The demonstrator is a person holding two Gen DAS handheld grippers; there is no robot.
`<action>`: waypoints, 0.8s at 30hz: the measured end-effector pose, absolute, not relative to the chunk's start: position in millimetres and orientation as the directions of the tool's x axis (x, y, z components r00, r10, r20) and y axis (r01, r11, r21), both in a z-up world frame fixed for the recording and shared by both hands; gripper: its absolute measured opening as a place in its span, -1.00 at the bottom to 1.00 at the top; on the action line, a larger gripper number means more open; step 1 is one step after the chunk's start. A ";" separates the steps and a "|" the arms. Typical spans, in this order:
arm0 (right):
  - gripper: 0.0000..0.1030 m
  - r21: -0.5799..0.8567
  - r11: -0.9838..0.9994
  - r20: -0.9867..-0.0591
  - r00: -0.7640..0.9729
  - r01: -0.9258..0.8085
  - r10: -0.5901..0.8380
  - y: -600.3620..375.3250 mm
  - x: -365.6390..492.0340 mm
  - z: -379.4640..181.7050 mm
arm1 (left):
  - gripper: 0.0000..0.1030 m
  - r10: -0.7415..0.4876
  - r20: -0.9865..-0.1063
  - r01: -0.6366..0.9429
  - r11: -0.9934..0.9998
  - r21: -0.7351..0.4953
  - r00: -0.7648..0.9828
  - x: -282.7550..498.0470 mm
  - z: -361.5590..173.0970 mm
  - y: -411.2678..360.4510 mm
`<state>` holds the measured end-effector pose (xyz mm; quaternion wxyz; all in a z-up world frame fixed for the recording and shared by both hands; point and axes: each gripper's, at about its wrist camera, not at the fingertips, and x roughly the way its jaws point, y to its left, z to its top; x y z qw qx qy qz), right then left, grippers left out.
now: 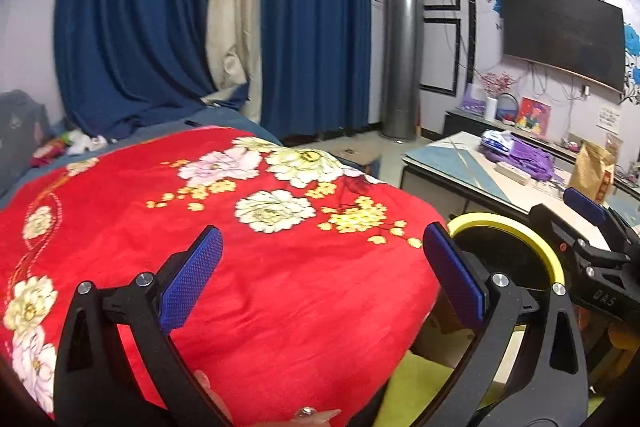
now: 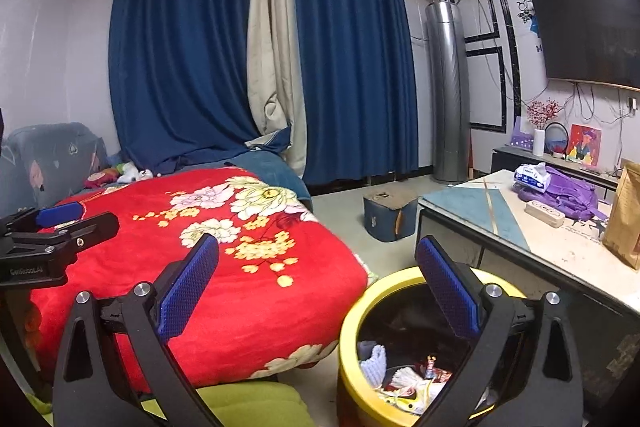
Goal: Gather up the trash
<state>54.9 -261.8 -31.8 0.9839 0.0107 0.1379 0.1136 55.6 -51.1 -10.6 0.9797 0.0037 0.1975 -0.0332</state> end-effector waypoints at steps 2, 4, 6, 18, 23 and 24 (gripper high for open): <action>0.88 0.036 0.971 -0.268 0.934 -0.235 0.236 -257.0 52.5 -33.2 | 0.79 -0.068 -0.374 0.068 0.998 -0.012 0.925 51.6 -10.5 -49.6; 0.88 0.023 0.970 -0.263 0.934 -0.244 0.241 -253.0 50.5 -33.3 | 0.79 -0.073 -0.366 0.071 0.997 -0.019 0.928 49.7 -9.9 -48.4; 0.88 0.016 0.970 -0.260 0.936 -0.244 0.239 -251.8 49.7 -33.2 | 0.79 -0.082 -0.361 0.078 0.997 -0.028 0.929 48.3 -9.4 -47.1; 0.88 0.024 0.972 -0.274 0.933 -0.235 0.232 -253.8 50.1 -35.5 | 0.79 -0.091 -0.358 0.085 0.996 -0.034 0.929 48.8 -10.8 -47.0; 0.88 0.031 0.973 -0.275 0.934 -0.229 0.228 -254.6 51.0 -37.0 | 0.79 -0.093 -0.359 0.085 0.996 -0.036 0.929 49.5 -10.8 -46.9; 0.88 0.031 0.973 -0.276 0.934 -0.227 0.227 -254.3 50.6 -37.1 | 0.79 -0.092 -0.359 0.085 0.996 -0.036 0.929 48.7 -10.9 -46.6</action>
